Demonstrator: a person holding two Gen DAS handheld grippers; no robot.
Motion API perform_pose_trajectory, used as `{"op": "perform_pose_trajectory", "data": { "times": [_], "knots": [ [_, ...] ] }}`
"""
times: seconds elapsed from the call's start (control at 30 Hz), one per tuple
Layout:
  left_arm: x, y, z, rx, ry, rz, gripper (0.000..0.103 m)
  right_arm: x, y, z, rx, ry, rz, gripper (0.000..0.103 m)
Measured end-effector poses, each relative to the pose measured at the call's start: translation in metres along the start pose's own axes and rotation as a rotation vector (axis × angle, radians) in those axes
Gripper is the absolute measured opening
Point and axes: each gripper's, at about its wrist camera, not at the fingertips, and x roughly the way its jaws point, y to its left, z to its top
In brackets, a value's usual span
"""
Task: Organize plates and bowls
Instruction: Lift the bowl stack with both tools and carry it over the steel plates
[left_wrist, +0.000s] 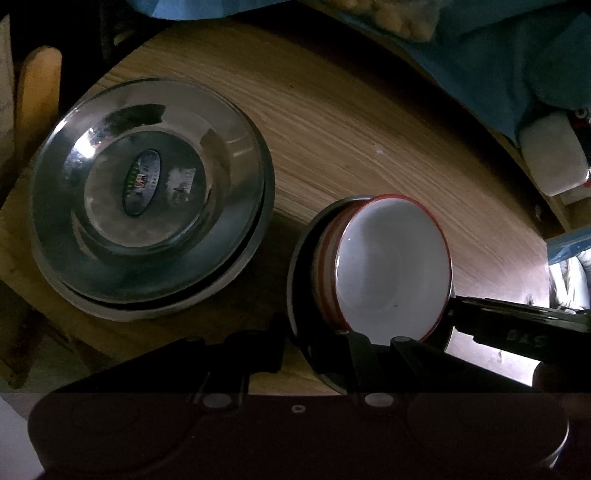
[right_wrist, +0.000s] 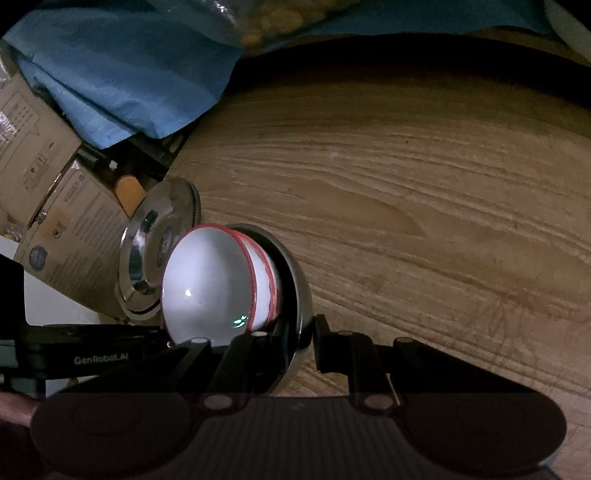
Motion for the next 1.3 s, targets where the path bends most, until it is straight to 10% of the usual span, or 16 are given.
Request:
{"op": "perform_pose_trajectory", "data": {
  "times": [1.3],
  "knots": [
    [0.008,-0.026,0.034,0.201,-0.044,-0.066,0.017,-0.02,0.008,-0.002,0.031,-0.106,-0.067,0.018]
  ]
}}
